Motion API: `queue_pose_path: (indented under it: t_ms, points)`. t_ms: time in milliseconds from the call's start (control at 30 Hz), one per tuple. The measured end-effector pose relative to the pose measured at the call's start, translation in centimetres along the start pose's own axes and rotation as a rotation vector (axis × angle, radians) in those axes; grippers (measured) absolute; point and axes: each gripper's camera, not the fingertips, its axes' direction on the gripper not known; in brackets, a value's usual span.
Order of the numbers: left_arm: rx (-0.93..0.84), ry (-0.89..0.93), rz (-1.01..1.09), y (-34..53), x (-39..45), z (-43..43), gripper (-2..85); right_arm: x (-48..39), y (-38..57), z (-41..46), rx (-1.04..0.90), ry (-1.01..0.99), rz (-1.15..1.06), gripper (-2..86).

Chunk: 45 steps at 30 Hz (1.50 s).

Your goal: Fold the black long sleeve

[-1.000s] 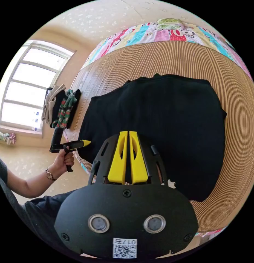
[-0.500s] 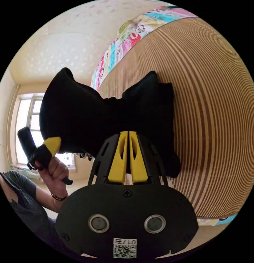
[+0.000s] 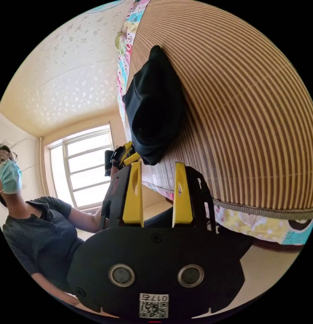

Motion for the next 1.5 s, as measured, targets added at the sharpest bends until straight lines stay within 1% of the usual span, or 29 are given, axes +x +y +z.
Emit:
queue_pose_path:
  t_ms: [33, 67, 100, 133, 167, 200, 233, 267, 300, 333, 400, 500, 567, 633, 667, 700, 767, 800, 833, 900, 933, 967, 1000, 1067, 1133, 1200, 1267, 1400, 1500]
  points:
    - [-0.090, 0.066, -0.048, 0.0, -0.7, 2.4, 17.5, 0.3, -0.2, 1.5, -0.045, -0.068, 0.006, 18.3]
    - [-0.098, 0.092, -0.061, 0.2, -0.8, 3.0, 15.3, 0.7, -0.4, 3.0, -0.072, -0.125, 0.017, 20.7]
    - [-0.145, 0.146, -0.082, 0.6, -0.6, 4.1, 10.8, 0.8, -0.6, 3.6, -0.076, -0.153, 0.028, 22.0]
    - [-0.177, 0.209, -0.070, 1.4, 0.6, 5.0, 8.8, 1.0, -1.3, 4.6, -0.072, -0.218, 0.041, 23.2]
    - [-0.178, 0.229, -0.050, 2.0, 1.5, 5.2, 7.8, 1.1, -2.2, 5.2, -0.050, -0.303, 0.049, 24.2]
    - [-0.172, 0.226, 0.017, 3.4, 4.1, 5.3, 7.2, 1.0, -2.7, 5.3, -0.033, -0.352, 0.055, 24.5]
    - [-0.182, 0.172, 0.101, 4.9, 7.3, 5.1, 6.7, 1.0, -3.8, 5.0, 0.019, -0.468, 0.064, 24.3]
    - [-0.187, 0.142, 0.138, 5.6, 8.8, 5.0, 6.7, 0.5, -4.8, 4.3, 0.062, -0.574, 0.050, 23.4]
    - [-0.148, 0.101, 0.168, 7.0, 11.4, 4.4, 6.6, 0.1, -5.1, 4.0, 0.056, -0.593, 0.036, 23.0]
    - [-0.088, 0.081, 0.148, 7.9, 13.1, 3.2, 6.7, -1.4, -5.6, 3.4, 0.015, -0.586, -0.008, 22.3]
    - [-0.091, 0.123, 0.129, 8.3, 15.3, 2.1, 7.4, -4.5, -5.9, 0.7, 0.017, -0.541, -0.113, 21.2]
    - [-0.074, 0.243, 0.217, 9.9, 19.6, 0.1, 8.0, -9.1, -6.4, -7.9, 0.105, -0.539, -0.297, 19.8]
    - [-0.085, 0.225, 0.286, 11.2, 21.9, -0.8, 8.8, -12.6, -6.2, -16.9, 0.195, -0.449, -0.452, 18.7]
    - [-0.123, 0.090, 0.316, 12.9, 23.7, -0.9, 10.3, -14.1, -5.8, -23.1, 0.250, -0.360, -0.507, 18.0]
    - [-0.132, 0.055, 0.309, 13.4, 23.9, -0.8, 10.7, -14.2, -5.6, -27.1, 0.293, -0.314, -0.505, 17.5]
    - [-0.143, 0.010, 0.279, 14.2, 24.0, -0.8, 11.4, -14.0, -5.4, -29.0, 0.317, -0.297, -0.500, 17.2]
    - [-0.141, 0.024, 0.239, 15.4, 24.1, -1.0, 11.7, -11.4, -4.6, -36.3, 0.400, -0.248, -0.483, 16.2]
    - [-0.138, 0.061, 0.224, 16.2, 24.2, -1.2, 11.6, -10.2, -4.3, -38.0, 0.412, -0.245, -0.472, 16.0]
    - [-0.157, 0.093, 0.219, 16.7, 24.5, -1.2, 11.6, -7.0, -3.4, -41.1, 0.432, -0.243, -0.410, 15.4]
    - [-0.207, 0.119, 0.213, 17.3, 25.2, -1.3, 11.6, -0.2, -1.1, -44.6, 0.469, -0.229, -0.118, 14.6]
    - [-0.222, 0.129, 0.228, 17.8, 25.7, -1.8, 11.7, 4.6, 2.1, -45.9, 0.507, -0.186, 0.174, 14.0]
    - [-0.223, 0.126, 0.243, 18.0, 26.1, -2.3, 11.7, 7.5, 6.4, -46.5, 0.558, -0.118, 0.415, 12.2]
    - [-0.220, 0.094, 0.274, 18.5, 26.9, -3.3, 11.7, 8.3, 8.7, -46.6, 0.584, -0.073, 0.511, 11.3]
    - [-0.200, 0.011, 0.312, 19.4, 27.9, -5.2, 11.7, 9.4, 17.1, -45.4, 0.696, 0.079, 0.766, 4.4]
    - [-0.140, -0.053, 0.318, 20.6, 28.3, -8.0, 11.7, 10.1, 21.7, -42.5, 0.727, 0.049, 0.820, 2.9]
    - [-0.093, -0.041, 0.299, 21.6, 28.0, -10.1, 11.6, 11.1, 25.1, -38.3, 0.689, -0.036, 0.828, 1.7]
    - [-0.064, -0.014, 0.271, 22.6, 27.3, -11.9, 11.3, 11.9, 28.6, -32.6, 0.631, -0.085, 0.894, 0.9]
    - [-0.020, -0.007, 0.212, 24.9, 25.4, -15.9, 10.6, 11.9, 30.4, -25.7, 0.632, -0.174, 0.952, 0.5]
    - [0.034, -0.045, 0.224, 26.6, 24.6, -19.4, 10.3, 10.9, 27.4, -22.0, 0.699, -0.288, 0.844, 0.4]
